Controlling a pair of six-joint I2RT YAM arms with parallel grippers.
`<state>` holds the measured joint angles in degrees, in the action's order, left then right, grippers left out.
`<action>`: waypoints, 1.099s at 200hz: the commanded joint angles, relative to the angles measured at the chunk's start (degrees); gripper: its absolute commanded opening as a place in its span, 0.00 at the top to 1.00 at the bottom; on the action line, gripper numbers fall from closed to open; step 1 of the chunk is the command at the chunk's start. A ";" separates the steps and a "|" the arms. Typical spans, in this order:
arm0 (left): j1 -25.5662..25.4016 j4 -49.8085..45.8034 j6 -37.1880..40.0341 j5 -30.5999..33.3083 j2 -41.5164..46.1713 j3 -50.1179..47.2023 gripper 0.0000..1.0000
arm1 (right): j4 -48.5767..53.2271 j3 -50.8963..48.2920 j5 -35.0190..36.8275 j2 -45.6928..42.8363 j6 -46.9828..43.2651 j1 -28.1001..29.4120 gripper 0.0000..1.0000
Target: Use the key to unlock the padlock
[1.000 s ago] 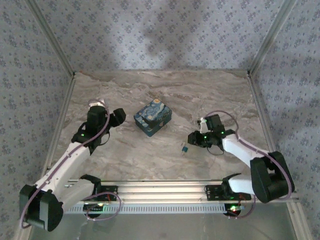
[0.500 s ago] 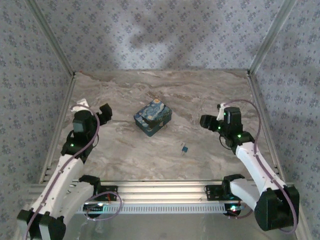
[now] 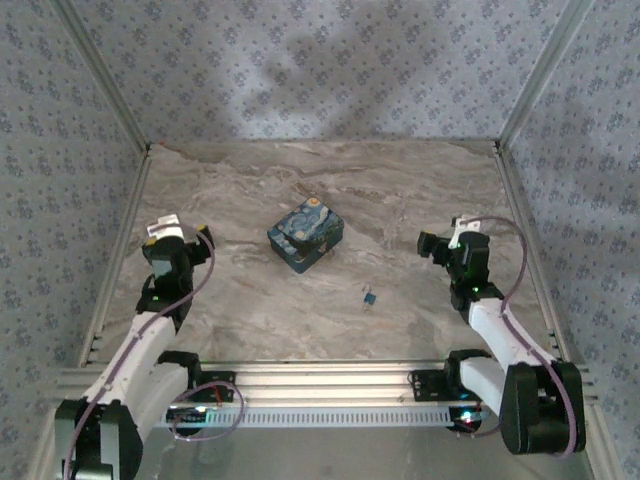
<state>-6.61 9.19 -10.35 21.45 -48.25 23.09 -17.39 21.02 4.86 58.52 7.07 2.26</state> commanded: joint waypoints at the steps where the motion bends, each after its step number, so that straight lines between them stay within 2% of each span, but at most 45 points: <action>1: 1.10 6.41 3.49 -0.58 -2.04 -0.84 0.02 | -12.92 -2.15 2.96 2.64 -5.79 -0.27 0.00; 49: 3.84 16.74 6.05 -4.88 -11.47 -3.42 0.02 | -31.07 -5.28 0.67 15.78 -11.18 -0.66 0.00; 78: 4.48 25.29 11.73 -10.88 -18.92 -4.10 0.02 | -34.95 -4.56 -3.01 22.68 -10.97 -1.94 0.00; 104: 4.78 32.02 12.75 -15.58 -24.39 -4.77 0.02 | -39.01 -4.76 -5.43 27.00 -10.83 -2.78 0.00; 116: 4.80 34.86 13.25 -16.90 -26.68 -4.90 0.02 | -39.73 -4.20 -5.84 28.73 -10.59 -3.05 0.00; 134: 5.66 35.15 12.46 -19.67 -28.31 -4.06 0.02 | -35.31 -2.15 -6.99 28.47 -10.19 -3.86 0.00; 153: 6.58 43.25 11.29 -20.93 -33.68 -5.57 0.02 | -29.36 1.32 -7.81 28.94 -8.65 -5.04 0.00; 170: 6.87 48.89 10.63 -21.11 -39.59 -5.29 0.02 | -29.73 1.13 -8.28 28.81 -8.12 -5.74 0.00; 186: 6.95 39.89 10.88 -21.69 -38.61 -1.41 0.02 | -29.66 1.18 -7.96 28.84 -8.13 -5.62 0.00; 200: 8.01 36.42 9.42 -21.26 -39.46 0.81 0.02 | -29.65 1.22 -7.40 28.89 -8.28 -5.43 0.00; 220: 8.92 36.88 8.74 -22.20 -39.56 0.76 0.02 | -29.72 1.21 -6.98 28.84 -8.39 -5.14 0.00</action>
<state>1.10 46.24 -0.03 0.84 -87.99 21.56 -48.07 21.43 -2.35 86.85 -1.98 -3.09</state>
